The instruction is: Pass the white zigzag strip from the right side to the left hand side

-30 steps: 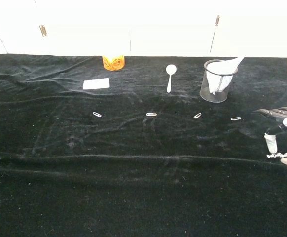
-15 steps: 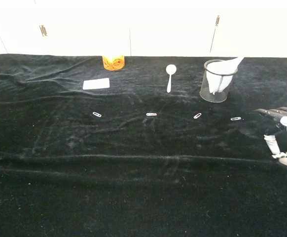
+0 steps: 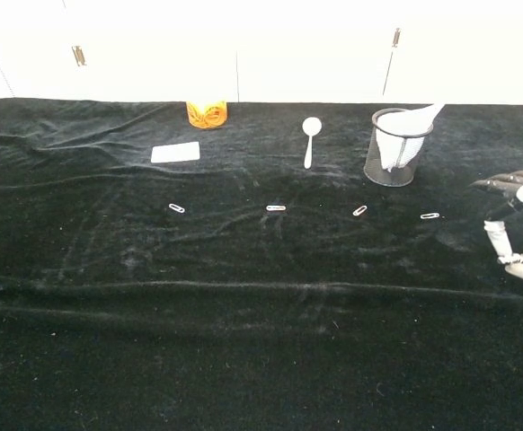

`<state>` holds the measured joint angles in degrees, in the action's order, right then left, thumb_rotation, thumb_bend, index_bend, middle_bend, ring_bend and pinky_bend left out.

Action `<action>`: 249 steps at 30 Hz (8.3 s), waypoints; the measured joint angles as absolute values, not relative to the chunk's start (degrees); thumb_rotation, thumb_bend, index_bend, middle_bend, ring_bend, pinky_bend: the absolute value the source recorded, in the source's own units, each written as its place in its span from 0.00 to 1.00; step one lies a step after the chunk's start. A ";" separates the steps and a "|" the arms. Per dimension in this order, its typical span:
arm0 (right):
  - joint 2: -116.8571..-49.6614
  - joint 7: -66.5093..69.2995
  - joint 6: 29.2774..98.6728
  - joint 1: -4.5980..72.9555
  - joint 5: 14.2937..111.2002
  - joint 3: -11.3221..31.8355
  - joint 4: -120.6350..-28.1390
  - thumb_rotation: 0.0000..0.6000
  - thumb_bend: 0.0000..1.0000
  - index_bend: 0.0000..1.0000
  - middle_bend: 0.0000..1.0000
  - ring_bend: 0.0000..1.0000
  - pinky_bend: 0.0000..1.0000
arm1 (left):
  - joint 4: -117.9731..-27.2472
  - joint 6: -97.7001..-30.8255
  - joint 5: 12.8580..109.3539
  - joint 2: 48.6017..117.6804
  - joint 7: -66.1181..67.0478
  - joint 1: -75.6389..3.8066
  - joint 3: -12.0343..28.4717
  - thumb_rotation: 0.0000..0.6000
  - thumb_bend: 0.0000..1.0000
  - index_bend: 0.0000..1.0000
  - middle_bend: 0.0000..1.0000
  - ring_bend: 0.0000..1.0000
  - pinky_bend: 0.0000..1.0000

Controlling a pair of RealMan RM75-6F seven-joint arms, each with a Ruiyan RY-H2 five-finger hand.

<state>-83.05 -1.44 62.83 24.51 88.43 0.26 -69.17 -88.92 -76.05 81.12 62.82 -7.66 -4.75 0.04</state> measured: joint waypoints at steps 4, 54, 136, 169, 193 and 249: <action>-82.43 -3.00 63.10 25.26 87.07 2.21 -70.20 1.00 0.43 0.85 0.12 0.03 0.00 | -88.76 -75.72 80.87 62.71 -8.25 -4.89 0.14 1.00 0.14 0.00 0.00 0.00 0.00; -96.30 15.33 57.71 39.49 87.39 4.98 -51.69 1.00 0.43 0.85 0.13 0.03 0.00 | -86.09 -73.89 77.63 60.88 -16.43 -4.39 1.76 1.00 0.14 0.00 0.00 0.00 0.00; -105.58 -12.33 39.87 57.52 76.66 8.43 -64.56 1.00 0.43 0.01 0.00 0.00 0.00 | -82.12 -79.28 79.62 59.75 -28.44 0.28 2.31 1.00 0.15 0.00 0.00 0.00 0.00; -74.19 2.42 93.72 8.48 81.11 -6.67 -77.39 1.00 0.40 0.00 0.00 0.00 0.00 | -90.20 -80.05 85.98 64.37 -4.63 -3.35 1.09 1.00 0.16 0.02 0.23 0.22 0.33; -68.74 28.63 101.34 -0.84 83.20 0.71 -71.76 1.00 0.40 0.00 0.00 0.00 0.00 | -105.53 -65.69 63.30 93.50 29.04 -23.94 13.28 1.00 0.23 0.46 1.00 1.00 1.00; -68.18 41.31 91.46 -4.69 82.78 5.60 -64.34 1.00 0.40 0.00 0.00 0.00 0.00 | -78.26 -58.27 42.53 110.82 34.34 -47.18 17.09 1.00 0.42 0.51 1.00 1.00 1.00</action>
